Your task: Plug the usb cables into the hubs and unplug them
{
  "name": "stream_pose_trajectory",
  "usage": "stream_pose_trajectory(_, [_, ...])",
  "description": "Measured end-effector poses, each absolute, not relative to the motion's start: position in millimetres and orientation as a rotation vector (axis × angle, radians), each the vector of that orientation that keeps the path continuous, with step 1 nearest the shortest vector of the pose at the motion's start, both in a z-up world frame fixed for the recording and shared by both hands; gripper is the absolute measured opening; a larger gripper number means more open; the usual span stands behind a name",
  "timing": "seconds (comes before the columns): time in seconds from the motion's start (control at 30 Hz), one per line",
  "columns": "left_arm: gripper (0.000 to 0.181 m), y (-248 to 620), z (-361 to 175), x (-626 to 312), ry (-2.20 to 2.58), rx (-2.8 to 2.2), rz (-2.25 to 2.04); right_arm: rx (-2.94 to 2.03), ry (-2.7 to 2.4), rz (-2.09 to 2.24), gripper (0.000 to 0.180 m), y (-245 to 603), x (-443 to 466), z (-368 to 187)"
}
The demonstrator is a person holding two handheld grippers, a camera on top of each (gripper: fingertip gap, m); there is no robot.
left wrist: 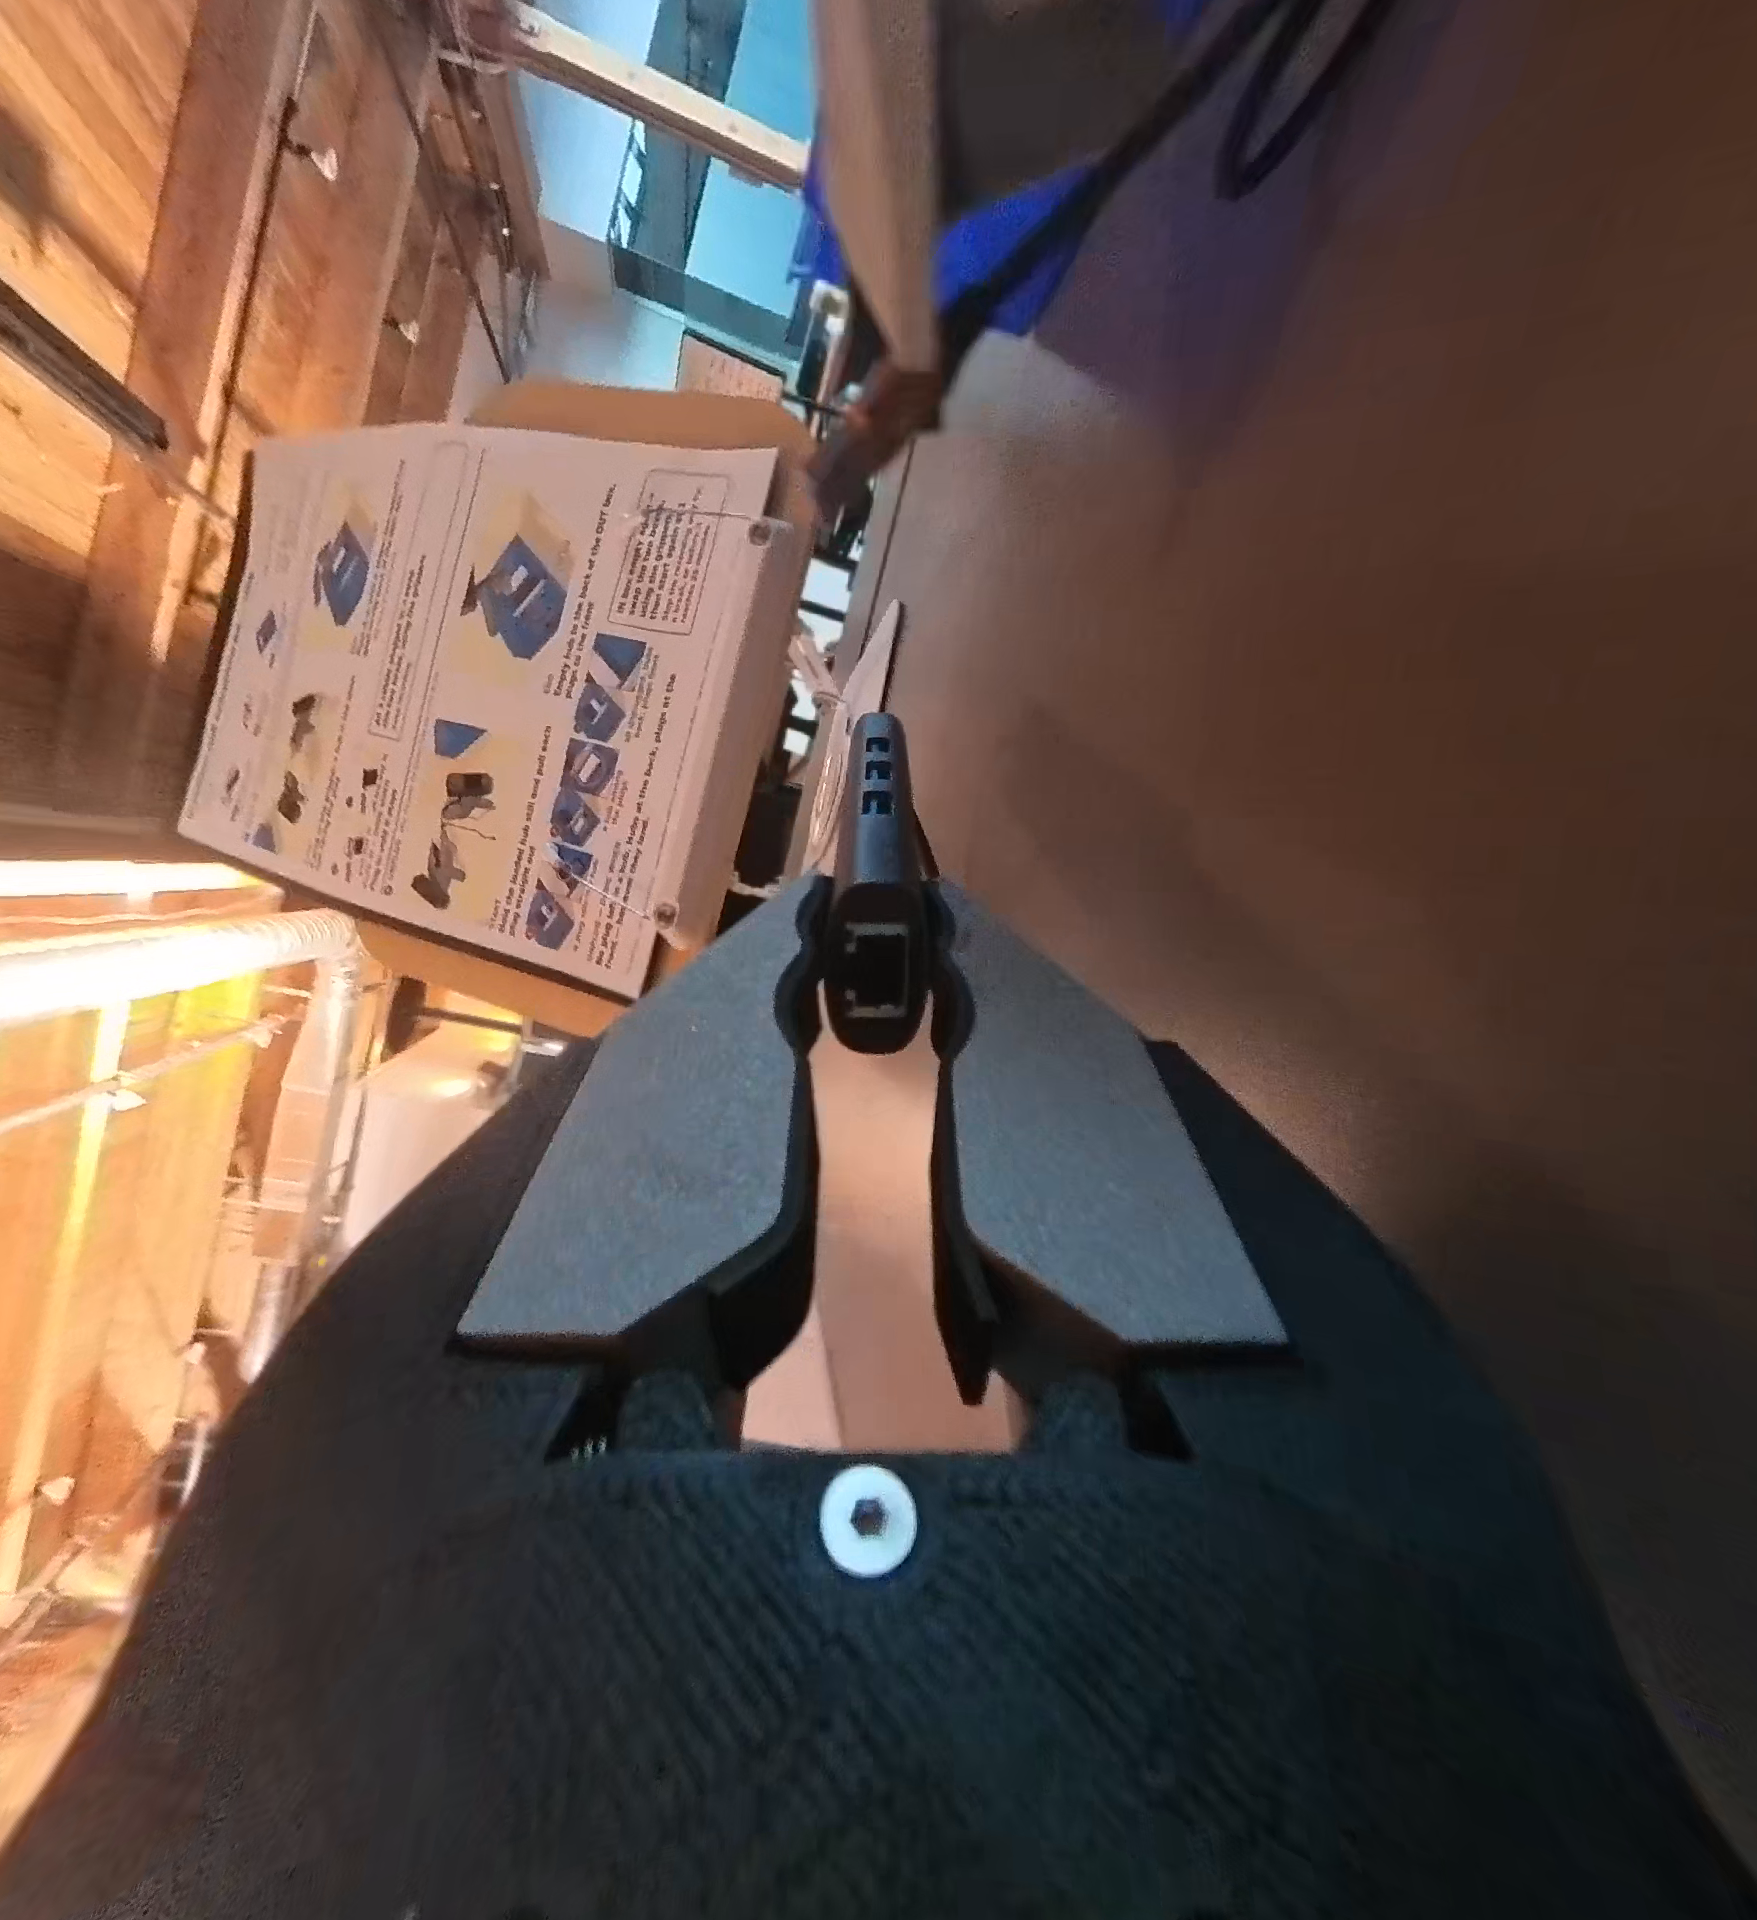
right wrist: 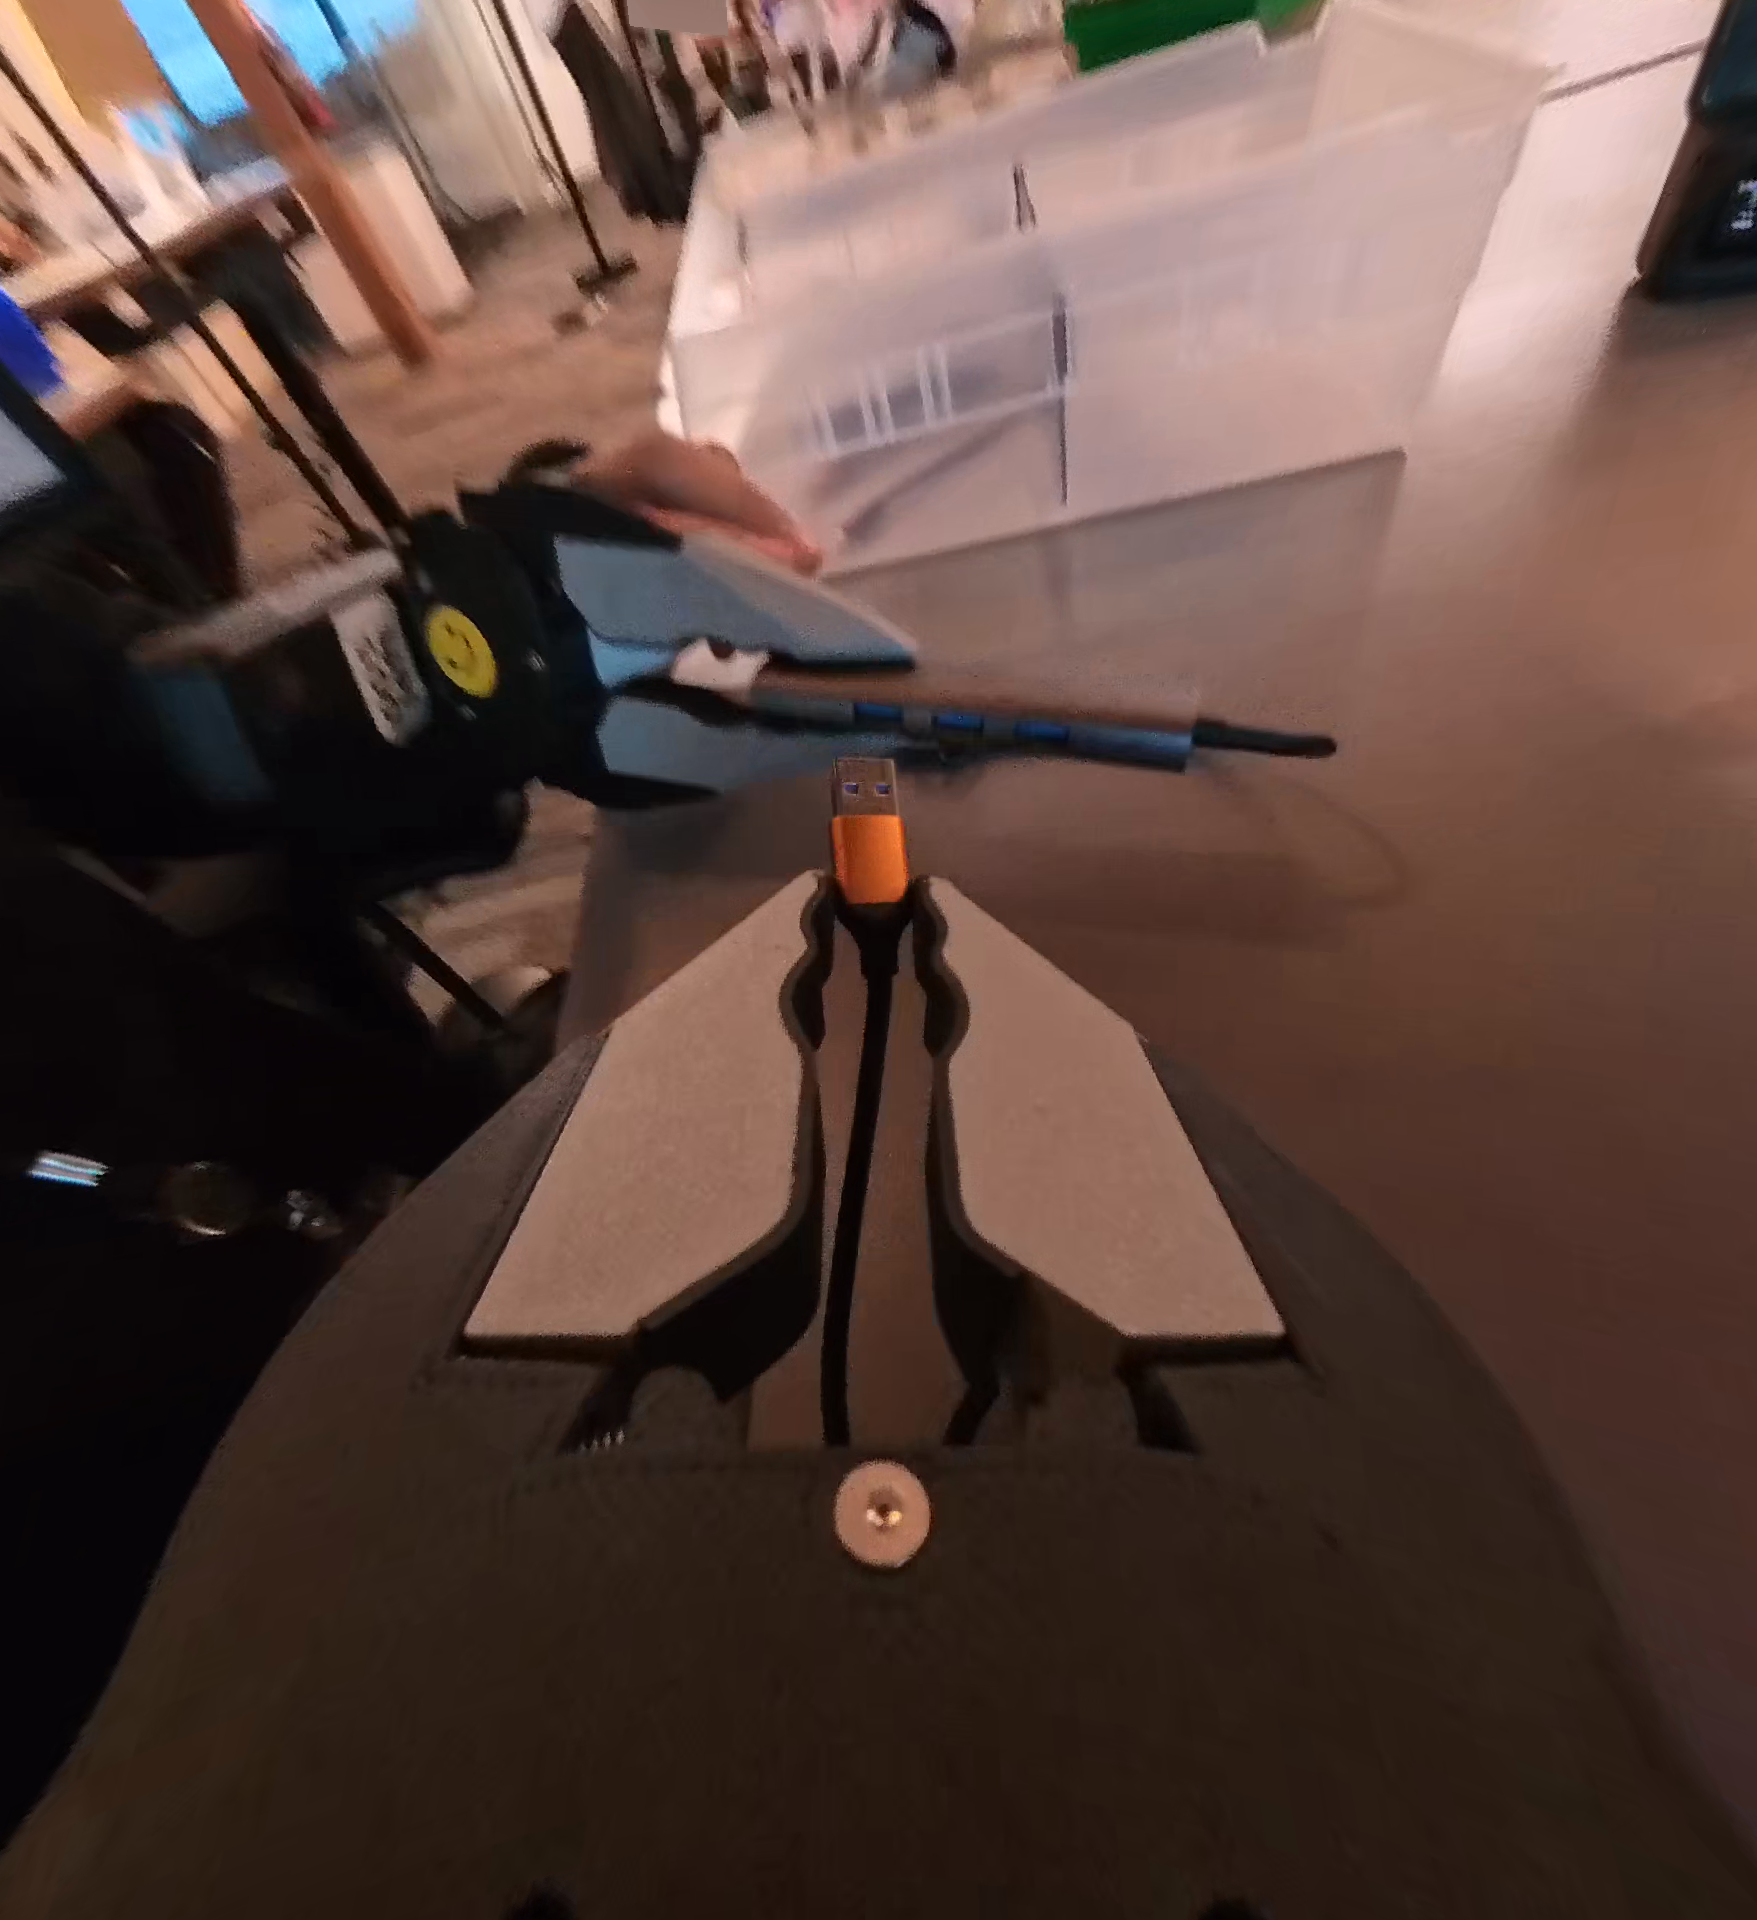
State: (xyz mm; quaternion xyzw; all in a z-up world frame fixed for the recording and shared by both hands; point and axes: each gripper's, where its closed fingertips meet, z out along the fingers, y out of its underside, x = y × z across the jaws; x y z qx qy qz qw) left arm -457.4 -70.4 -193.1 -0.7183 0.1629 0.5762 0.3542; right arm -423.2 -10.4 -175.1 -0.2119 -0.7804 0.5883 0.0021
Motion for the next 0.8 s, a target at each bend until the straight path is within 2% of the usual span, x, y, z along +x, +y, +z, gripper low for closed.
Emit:
stream_pose_trajectory(0.53, [0.014, -73, -190, -459, 0.349, -1.856, 1.41, -0.666, -2.447, 1.776, 0.012, -12, -426, -180])
stream_pose_trajectory(0.8, [0.014, -72, -194, -460, 0.353, -1.88, 1.4, -0.666, -2.484, 1.394, 0.012, -23, -429, -189])
